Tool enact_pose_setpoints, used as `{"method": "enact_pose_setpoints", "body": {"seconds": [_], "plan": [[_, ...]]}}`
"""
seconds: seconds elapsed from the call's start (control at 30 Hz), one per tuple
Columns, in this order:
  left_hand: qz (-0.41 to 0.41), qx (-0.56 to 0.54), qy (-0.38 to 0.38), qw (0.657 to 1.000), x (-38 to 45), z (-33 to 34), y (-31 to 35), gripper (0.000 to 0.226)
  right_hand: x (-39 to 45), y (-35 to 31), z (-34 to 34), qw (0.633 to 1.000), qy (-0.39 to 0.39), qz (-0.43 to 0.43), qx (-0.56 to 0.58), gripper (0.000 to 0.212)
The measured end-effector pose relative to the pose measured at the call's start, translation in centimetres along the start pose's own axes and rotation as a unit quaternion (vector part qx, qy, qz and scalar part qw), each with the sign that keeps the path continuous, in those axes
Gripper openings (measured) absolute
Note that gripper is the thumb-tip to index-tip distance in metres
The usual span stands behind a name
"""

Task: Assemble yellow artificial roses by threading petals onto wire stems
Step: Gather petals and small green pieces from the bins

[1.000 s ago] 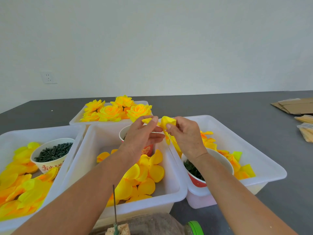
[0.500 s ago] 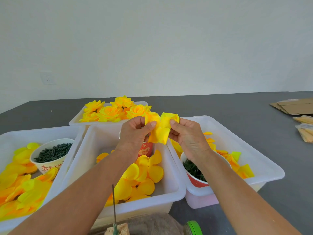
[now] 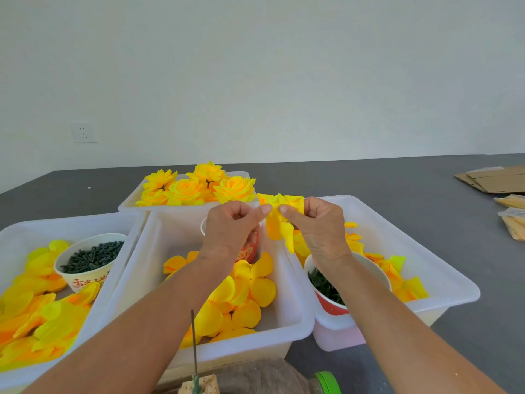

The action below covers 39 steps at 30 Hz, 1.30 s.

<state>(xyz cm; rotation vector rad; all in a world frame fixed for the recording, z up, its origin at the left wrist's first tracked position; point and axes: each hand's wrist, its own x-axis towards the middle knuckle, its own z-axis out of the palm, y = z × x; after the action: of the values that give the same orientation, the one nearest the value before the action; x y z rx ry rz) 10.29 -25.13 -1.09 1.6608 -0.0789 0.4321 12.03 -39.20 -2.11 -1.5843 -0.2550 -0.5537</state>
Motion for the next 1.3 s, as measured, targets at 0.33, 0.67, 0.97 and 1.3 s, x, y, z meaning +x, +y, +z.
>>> {"method": "enact_pose_setpoints", "body": {"seconds": [0.33,0.67,0.97,1.3], "plan": [[-0.085,-0.118,-0.078,0.986,0.1,0.1,0.2,0.023,-0.4,0.0,0.2,0.99,-0.084,-0.086,-0.069,0.037],[-0.044,-0.127,-0.079,0.988,0.4,0.0,-0.2,0.014,1.4,0.7,-1.6,0.969,0.18,0.143,0.091,0.03],[-0.014,-0.08,-0.114,0.99,-0.1,0.2,-0.4,0.013,3.2,1.1,-5.0,0.939,0.299,0.171,0.004,0.032],[-0.012,-0.058,-0.113,0.992,-0.2,0.2,-0.4,0.008,4.1,0.7,-8.1,0.939,0.233,0.223,-0.121,0.009]]}}
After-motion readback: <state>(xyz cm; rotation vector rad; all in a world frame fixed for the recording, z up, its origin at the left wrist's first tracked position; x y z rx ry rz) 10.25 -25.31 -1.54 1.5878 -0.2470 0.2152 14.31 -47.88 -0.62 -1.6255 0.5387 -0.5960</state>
